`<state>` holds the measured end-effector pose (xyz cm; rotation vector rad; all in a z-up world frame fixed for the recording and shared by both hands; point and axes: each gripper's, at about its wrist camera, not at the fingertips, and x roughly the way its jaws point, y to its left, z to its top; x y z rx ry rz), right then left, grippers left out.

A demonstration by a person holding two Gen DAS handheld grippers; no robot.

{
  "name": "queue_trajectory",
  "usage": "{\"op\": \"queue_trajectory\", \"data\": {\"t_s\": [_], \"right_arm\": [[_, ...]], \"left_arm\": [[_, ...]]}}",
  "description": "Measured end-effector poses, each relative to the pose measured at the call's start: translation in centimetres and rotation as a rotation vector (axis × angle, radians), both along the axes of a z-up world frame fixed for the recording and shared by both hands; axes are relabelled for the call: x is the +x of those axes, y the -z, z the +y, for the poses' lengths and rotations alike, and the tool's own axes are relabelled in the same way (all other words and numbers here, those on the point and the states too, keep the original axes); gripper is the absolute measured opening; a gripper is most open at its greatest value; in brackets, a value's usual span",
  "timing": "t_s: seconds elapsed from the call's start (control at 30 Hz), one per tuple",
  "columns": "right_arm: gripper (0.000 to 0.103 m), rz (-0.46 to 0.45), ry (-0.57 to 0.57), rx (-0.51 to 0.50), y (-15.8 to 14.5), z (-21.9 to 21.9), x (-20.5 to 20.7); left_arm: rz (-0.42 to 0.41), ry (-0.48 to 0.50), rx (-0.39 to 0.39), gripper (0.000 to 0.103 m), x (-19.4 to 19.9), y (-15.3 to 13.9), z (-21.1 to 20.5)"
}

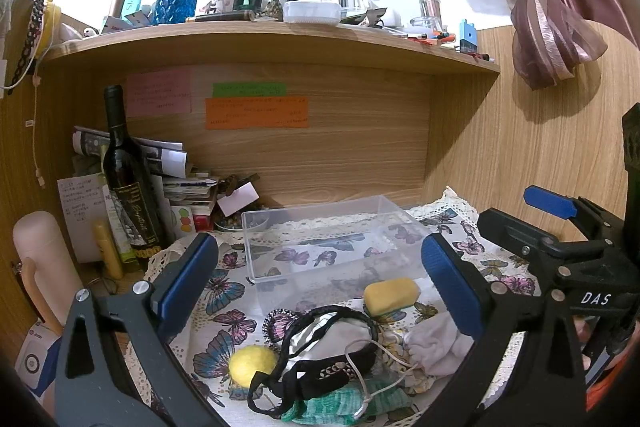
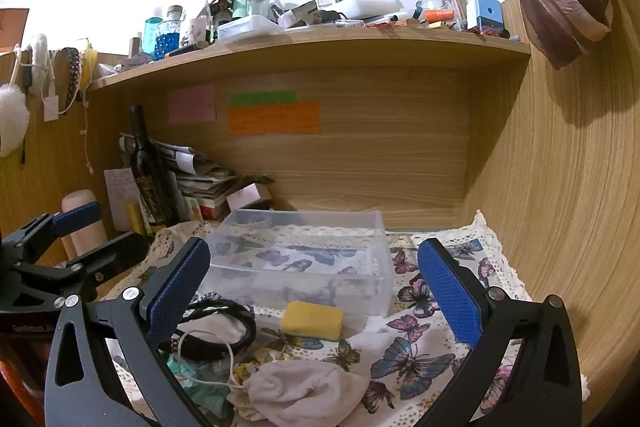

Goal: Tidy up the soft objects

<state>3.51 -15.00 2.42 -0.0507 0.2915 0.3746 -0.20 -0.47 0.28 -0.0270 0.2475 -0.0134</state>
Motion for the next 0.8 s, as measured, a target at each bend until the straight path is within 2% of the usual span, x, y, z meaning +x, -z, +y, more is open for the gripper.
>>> {"op": "queue_trajectory", "data": {"t_s": [0.8], "right_arm": [[0.103, 0.001, -0.014, 0.016, -0.2, -0.14, -0.15]], "left_arm": [[-0.003, -0.004, -0.001, 0.103, -0.08, 0.11, 0.43]]}}
